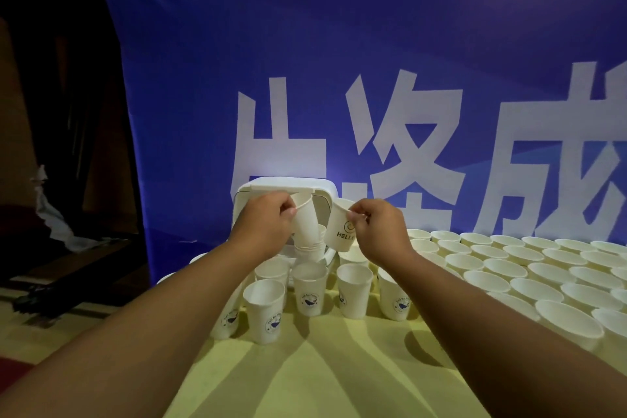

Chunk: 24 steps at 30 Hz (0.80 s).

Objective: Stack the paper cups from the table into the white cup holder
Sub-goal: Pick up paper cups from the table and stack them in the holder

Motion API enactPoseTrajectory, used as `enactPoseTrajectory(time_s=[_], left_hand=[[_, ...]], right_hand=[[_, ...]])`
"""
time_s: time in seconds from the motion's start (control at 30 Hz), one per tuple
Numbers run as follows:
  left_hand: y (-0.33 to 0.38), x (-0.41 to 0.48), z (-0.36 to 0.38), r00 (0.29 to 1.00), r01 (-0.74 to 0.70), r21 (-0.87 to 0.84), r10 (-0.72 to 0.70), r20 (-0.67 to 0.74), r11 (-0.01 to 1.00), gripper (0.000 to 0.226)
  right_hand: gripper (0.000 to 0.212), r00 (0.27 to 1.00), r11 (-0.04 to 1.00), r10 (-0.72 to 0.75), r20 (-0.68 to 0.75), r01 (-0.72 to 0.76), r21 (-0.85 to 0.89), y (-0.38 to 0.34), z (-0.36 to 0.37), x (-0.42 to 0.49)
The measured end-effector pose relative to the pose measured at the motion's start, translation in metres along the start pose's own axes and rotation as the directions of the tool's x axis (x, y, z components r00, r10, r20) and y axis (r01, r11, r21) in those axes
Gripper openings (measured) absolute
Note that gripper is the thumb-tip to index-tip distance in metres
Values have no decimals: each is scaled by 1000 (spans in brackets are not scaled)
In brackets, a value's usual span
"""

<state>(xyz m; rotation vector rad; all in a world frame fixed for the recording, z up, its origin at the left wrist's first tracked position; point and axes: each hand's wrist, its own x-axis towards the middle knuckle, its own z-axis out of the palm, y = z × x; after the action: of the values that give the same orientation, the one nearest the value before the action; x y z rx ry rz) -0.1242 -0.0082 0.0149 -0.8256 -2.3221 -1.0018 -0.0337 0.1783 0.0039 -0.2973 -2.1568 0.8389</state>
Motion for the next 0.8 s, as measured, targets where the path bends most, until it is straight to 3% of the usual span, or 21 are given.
enactPoseTrajectory(time_s=[0.13,0.57,0.8], left_hand=[[-8,19,17,999,19,-1,-19,-47,1000,10],[-22,56,63,1000,-16,150,15,12,989,17],[-21,58,64,993,1,98,10,-118,995,8]], right_hand=[[16,997,1000,9,-75,-9,1,7,16,15],[22,978,998,-58,-203,56,-16,16,25,56],[22,972,998,-58,-226,61,6,15,29,60]])
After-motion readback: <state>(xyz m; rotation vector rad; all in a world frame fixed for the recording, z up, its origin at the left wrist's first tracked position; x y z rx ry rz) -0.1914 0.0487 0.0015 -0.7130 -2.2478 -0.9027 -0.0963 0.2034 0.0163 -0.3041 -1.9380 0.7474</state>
